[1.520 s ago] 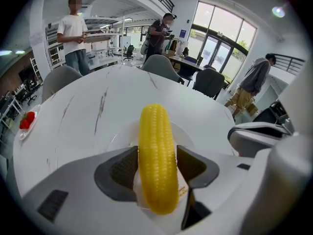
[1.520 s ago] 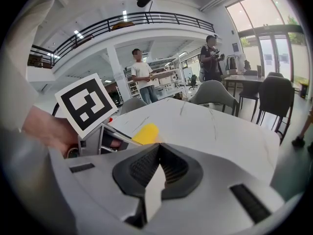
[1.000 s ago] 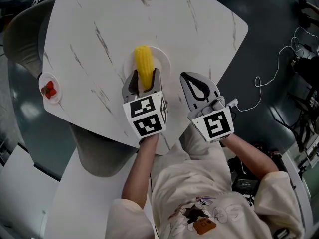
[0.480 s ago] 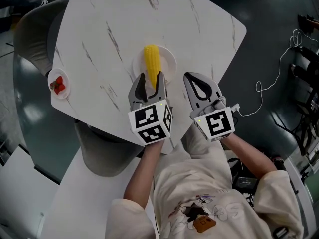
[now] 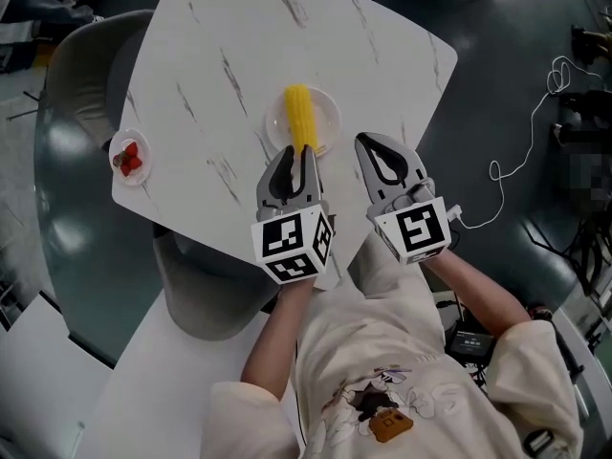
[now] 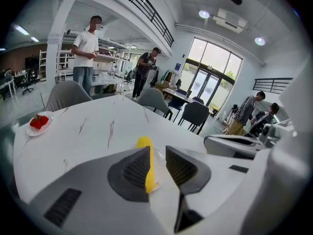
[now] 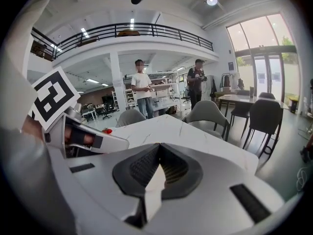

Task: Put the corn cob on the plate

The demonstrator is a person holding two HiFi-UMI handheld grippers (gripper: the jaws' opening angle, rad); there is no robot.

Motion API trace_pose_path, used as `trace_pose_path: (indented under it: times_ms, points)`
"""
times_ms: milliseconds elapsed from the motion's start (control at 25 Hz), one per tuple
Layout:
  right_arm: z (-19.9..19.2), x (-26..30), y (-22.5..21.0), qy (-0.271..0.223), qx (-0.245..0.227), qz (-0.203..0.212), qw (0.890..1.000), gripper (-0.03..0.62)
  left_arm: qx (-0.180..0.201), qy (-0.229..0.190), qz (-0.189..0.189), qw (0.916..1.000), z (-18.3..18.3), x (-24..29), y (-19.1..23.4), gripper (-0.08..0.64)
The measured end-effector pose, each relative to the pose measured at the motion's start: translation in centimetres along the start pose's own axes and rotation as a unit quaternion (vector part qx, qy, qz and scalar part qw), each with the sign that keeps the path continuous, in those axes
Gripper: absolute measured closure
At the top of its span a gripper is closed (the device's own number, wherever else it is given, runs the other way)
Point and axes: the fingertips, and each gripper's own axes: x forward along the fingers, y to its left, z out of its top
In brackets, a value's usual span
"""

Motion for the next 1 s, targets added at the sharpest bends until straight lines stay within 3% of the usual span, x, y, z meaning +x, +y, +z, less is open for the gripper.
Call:
trace_pose_path:
  times_ms: [400,560,1000]
  points:
    - [2.2,-3.3,2.0,-0.019,-0.009,-0.012,1.000,0.600,-0.008,-0.027,-0.016,0.9995,-0.4,-5.7,-0.6,0.483]
    - [3.6,-4.6,3.4,-0.029,-0.005,-0.010,1.000,0.600,-0.021,-0.010,-0.034,0.9992,-1.1,-8.1,-1.3,0.485]
    - [6.9,-9.2,6.7,-0.040,0.003,0.014,0.999,0.601,0.009,-0.036,-0.066,0.9971,0.5,-15.2,-4.5,0.485]
